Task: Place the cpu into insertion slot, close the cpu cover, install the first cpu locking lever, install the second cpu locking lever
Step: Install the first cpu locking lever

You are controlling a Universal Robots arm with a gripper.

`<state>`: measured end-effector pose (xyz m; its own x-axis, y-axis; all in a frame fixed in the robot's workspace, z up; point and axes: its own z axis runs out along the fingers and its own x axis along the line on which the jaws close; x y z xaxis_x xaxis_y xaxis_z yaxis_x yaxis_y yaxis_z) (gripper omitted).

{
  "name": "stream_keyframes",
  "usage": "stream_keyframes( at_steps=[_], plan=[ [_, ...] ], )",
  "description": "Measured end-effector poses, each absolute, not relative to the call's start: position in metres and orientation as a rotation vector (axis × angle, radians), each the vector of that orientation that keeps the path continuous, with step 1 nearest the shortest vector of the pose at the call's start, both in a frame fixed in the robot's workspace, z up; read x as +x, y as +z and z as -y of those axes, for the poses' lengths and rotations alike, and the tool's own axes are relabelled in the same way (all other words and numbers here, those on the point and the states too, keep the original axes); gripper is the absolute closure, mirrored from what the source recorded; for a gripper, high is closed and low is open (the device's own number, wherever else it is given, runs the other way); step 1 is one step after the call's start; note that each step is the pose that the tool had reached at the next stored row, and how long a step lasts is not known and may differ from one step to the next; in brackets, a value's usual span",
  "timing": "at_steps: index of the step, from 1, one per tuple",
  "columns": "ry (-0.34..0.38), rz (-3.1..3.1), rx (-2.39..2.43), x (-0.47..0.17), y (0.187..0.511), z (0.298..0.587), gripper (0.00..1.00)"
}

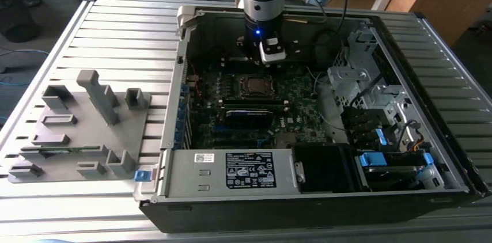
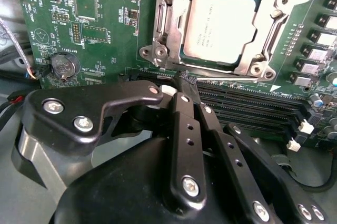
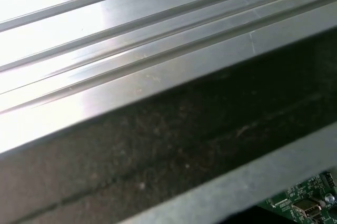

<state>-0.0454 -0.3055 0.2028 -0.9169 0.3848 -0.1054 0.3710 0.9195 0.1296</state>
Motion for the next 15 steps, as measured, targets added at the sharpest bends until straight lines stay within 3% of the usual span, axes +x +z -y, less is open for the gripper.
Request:
stream_keyframes(
  at_steps=[15],
  plan=[
    [0.188, -2.913, 0.575, -0.0524, 0.2024, 0.3055, 0.89]
  ],
)
